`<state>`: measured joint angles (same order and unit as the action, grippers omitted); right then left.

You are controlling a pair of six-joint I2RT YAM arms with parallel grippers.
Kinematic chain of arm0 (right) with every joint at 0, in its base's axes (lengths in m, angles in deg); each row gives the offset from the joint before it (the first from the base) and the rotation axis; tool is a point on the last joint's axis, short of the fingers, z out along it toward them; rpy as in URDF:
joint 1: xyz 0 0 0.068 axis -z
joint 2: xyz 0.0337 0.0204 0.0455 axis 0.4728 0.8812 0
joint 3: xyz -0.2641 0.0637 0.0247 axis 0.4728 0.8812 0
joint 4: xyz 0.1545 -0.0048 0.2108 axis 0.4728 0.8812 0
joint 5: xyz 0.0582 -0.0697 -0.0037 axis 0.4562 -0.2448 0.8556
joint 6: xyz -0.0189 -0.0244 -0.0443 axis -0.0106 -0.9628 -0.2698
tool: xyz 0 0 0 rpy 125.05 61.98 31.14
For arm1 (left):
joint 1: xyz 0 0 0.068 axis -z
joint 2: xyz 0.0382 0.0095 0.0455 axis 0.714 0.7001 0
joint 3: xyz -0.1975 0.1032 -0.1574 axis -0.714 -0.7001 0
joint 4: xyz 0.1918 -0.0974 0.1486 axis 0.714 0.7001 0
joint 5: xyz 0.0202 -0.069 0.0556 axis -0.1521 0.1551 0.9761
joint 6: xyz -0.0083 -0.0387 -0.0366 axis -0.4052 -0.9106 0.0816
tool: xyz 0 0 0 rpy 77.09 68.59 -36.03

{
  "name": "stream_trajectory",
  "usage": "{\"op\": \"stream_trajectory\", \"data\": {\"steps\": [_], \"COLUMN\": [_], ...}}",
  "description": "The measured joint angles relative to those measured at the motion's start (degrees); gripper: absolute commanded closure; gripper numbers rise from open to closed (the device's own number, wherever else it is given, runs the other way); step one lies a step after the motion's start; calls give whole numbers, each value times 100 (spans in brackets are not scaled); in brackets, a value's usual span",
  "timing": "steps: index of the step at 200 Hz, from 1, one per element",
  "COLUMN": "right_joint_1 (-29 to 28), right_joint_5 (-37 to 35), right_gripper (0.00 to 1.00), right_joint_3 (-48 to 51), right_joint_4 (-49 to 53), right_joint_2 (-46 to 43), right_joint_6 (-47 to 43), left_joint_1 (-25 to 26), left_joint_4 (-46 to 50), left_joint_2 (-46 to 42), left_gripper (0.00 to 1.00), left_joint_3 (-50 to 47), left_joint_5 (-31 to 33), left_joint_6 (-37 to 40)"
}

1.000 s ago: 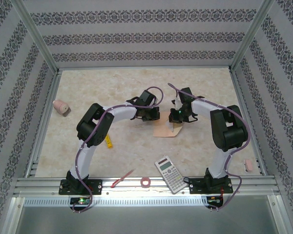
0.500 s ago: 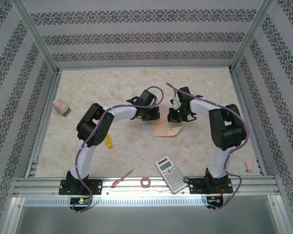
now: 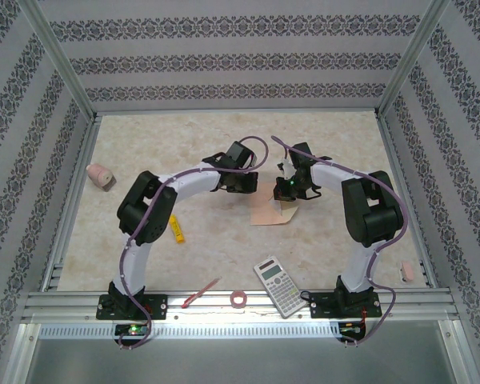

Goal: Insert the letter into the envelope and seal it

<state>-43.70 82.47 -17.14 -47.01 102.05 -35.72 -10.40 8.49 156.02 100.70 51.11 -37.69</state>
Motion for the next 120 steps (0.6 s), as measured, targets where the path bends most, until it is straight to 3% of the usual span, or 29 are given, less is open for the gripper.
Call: {"op": "stream_trajectory", "data": {"steps": [43,120], "right_joint_1": [0,61], "right_joint_5": [24,188], "right_gripper": [100,100], "right_joint_3": [4,98], "right_joint_4": [-22,-107], "right_joint_2": [0,-2], "right_joint_6": [2,2], "left_joint_1": [-2,-2], "left_joint_4": [70,269], "left_joint_2": [-199,278], "left_gripper": [100,100], "left_joint_3": [-50,-63], "left_joint_5": [162,387], "left_joint_6": [109,146]}}
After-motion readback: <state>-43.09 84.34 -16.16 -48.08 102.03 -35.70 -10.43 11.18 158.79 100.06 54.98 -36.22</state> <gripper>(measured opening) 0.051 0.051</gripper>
